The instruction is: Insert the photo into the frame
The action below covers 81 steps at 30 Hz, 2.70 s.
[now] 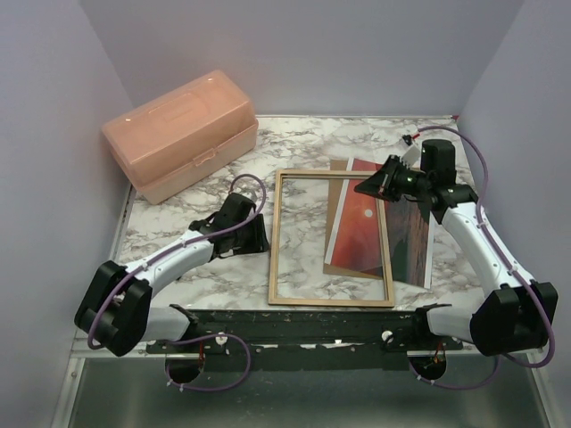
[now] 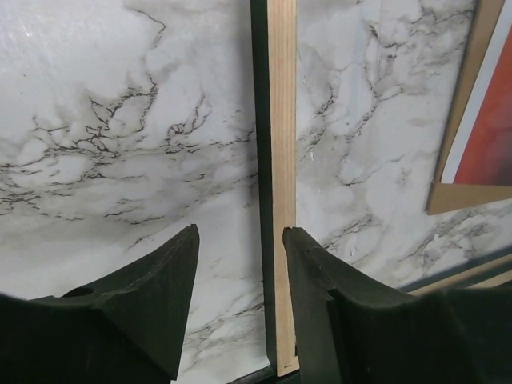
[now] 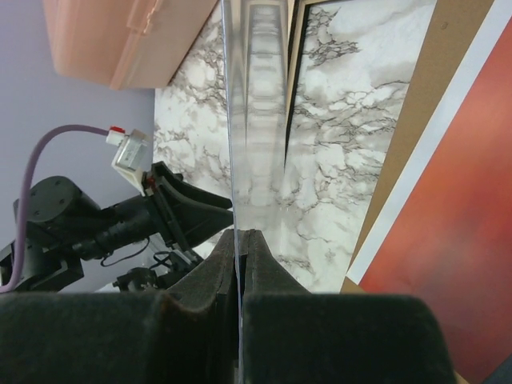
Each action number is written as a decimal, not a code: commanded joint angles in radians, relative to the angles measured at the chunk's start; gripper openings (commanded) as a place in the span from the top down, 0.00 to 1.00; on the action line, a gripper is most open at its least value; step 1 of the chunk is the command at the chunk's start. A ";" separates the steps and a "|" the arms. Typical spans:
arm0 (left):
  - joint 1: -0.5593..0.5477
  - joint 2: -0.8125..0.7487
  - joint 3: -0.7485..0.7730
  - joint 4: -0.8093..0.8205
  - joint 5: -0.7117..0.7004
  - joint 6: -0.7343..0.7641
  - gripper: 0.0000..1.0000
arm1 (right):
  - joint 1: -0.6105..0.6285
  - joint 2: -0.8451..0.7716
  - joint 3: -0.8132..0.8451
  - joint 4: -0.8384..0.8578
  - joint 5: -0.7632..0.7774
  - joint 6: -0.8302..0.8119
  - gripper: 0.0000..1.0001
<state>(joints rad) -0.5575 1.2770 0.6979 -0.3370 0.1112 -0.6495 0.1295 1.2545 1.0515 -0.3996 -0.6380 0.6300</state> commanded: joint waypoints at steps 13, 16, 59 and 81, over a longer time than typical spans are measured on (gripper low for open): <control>0.002 0.174 0.035 0.084 0.065 0.020 0.59 | -0.004 -0.018 -0.089 0.148 -0.057 0.113 1.00; 0.001 0.191 0.035 0.098 0.076 0.022 0.61 | -0.004 -0.009 -0.107 0.172 -0.073 0.127 1.00; -0.001 0.213 0.048 0.061 0.046 0.036 0.71 | -0.004 -0.058 -0.211 0.214 -0.068 0.270 1.00; 0.000 0.229 0.049 0.060 0.050 0.042 0.73 | -0.004 0.002 -0.211 0.285 -0.111 0.213 1.00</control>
<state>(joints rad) -0.5575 1.4734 0.7444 -0.2668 0.1883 -0.6323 0.1287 1.2568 0.8452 -0.1722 -0.7055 0.8543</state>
